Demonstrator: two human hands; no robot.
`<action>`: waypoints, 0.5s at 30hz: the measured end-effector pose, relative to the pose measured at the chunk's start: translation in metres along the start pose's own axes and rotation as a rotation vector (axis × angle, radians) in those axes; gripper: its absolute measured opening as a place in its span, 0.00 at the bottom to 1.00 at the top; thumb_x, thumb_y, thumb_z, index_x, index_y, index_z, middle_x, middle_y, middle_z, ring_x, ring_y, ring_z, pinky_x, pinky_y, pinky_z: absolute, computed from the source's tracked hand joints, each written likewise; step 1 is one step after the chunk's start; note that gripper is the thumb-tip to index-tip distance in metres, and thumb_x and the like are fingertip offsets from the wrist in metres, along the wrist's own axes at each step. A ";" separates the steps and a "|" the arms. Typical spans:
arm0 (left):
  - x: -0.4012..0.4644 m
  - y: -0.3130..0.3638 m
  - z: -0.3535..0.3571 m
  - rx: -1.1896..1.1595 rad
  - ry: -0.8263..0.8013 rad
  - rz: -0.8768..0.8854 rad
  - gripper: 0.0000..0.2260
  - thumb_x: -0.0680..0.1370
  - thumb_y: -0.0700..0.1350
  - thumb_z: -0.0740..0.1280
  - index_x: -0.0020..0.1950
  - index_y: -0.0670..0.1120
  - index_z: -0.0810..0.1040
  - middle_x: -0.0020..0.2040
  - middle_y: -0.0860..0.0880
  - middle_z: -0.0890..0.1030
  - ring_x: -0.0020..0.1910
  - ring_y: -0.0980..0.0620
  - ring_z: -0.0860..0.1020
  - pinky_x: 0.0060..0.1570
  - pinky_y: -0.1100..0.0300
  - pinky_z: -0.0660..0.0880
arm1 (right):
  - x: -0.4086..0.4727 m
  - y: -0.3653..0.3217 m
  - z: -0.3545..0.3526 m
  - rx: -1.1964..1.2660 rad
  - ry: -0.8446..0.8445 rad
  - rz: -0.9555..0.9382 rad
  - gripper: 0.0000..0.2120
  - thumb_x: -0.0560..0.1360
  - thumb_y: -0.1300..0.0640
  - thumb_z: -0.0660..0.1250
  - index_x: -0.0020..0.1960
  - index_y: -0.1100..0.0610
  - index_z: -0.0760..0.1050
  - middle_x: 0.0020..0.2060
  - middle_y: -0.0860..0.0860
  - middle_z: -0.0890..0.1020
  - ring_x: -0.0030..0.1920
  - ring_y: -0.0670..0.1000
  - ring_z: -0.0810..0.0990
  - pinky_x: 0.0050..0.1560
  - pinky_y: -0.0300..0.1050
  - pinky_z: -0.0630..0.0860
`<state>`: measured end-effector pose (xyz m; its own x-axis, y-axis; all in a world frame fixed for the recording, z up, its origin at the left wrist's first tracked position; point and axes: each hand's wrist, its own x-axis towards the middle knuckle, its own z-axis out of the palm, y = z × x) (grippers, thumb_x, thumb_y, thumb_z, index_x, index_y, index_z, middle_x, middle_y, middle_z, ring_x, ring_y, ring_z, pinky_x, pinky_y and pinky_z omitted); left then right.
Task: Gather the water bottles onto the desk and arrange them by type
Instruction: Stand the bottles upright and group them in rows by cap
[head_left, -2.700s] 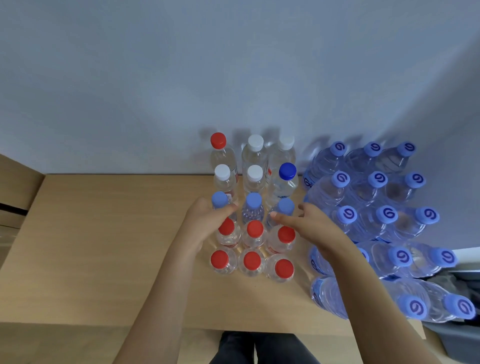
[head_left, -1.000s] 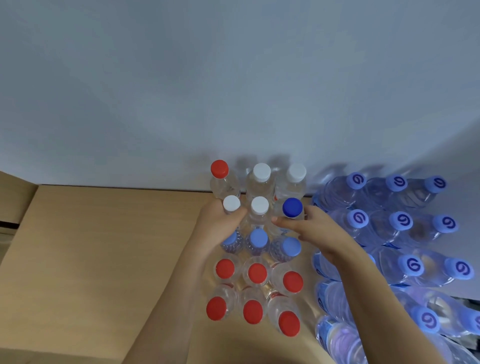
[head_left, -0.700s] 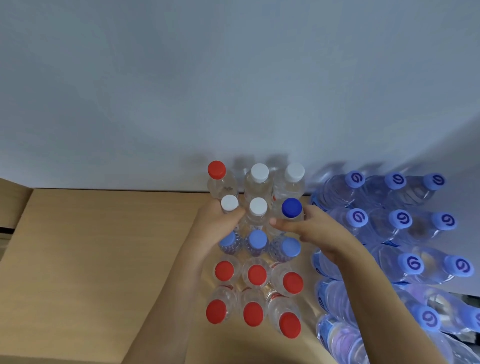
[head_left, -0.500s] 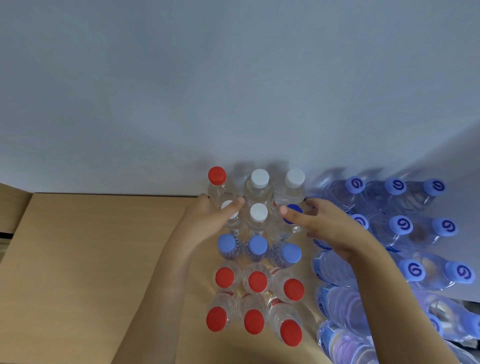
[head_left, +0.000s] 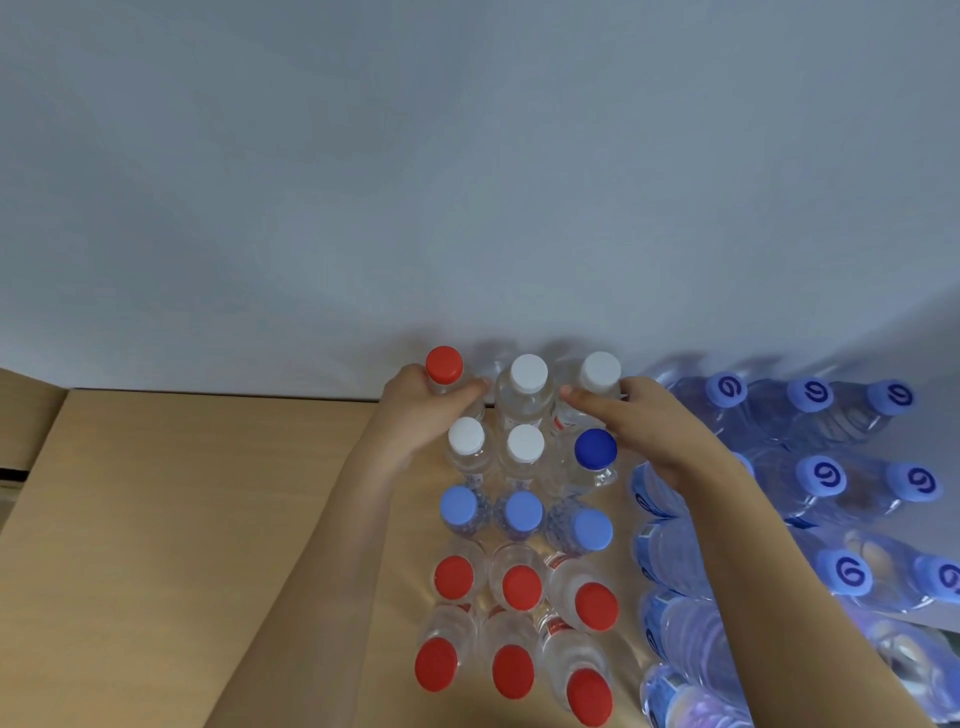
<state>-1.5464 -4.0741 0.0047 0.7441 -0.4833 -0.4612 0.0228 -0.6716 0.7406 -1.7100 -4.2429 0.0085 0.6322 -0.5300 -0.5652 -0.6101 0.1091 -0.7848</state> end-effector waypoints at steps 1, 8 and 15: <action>0.000 0.000 0.001 -0.006 -0.006 0.000 0.18 0.72 0.56 0.71 0.42 0.40 0.81 0.34 0.52 0.82 0.35 0.57 0.78 0.39 0.60 0.73 | 0.001 0.001 0.001 -0.003 0.011 -0.006 0.18 0.71 0.41 0.73 0.49 0.56 0.81 0.36 0.45 0.83 0.34 0.41 0.77 0.34 0.34 0.71; 0.001 0.003 0.007 -0.002 -0.027 -0.001 0.15 0.72 0.54 0.70 0.40 0.40 0.80 0.31 0.55 0.78 0.29 0.61 0.74 0.36 0.62 0.71 | 0.005 0.004 0.002 -0.034 0.030 -0.051 0.18 0.73 0.43 0.71 0.46 0.60 0.80 0.33 0.50 0.81 0.32 0.43 0.75 0.34 0.35 0.72; 0.002 0.005 0.006 -0.010 -0.061 -0.021 0.18 0.72 0.56 0.70 0.45 0.40 0.81 0.38 0.50 0.84 0.37 0.54 0.80 0.40 0.60 0.73 | 0.003 0.004 0.005 -0.041 0.046 -0.089 0.18 0.75 0.48 0.71 0.30 0.51 0.71 0.20 0.40 0.70 0.21 0.40 0.68 0.23 0.27 0.63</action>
<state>-1.5488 -4.0813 0.0045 0.7010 -0.5033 -0.5053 0.0443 -0.6764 0.7352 -1.7081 -4.2399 0.0029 0.6628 -0.5738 -0.4811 -0.5722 0.0263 -0.8197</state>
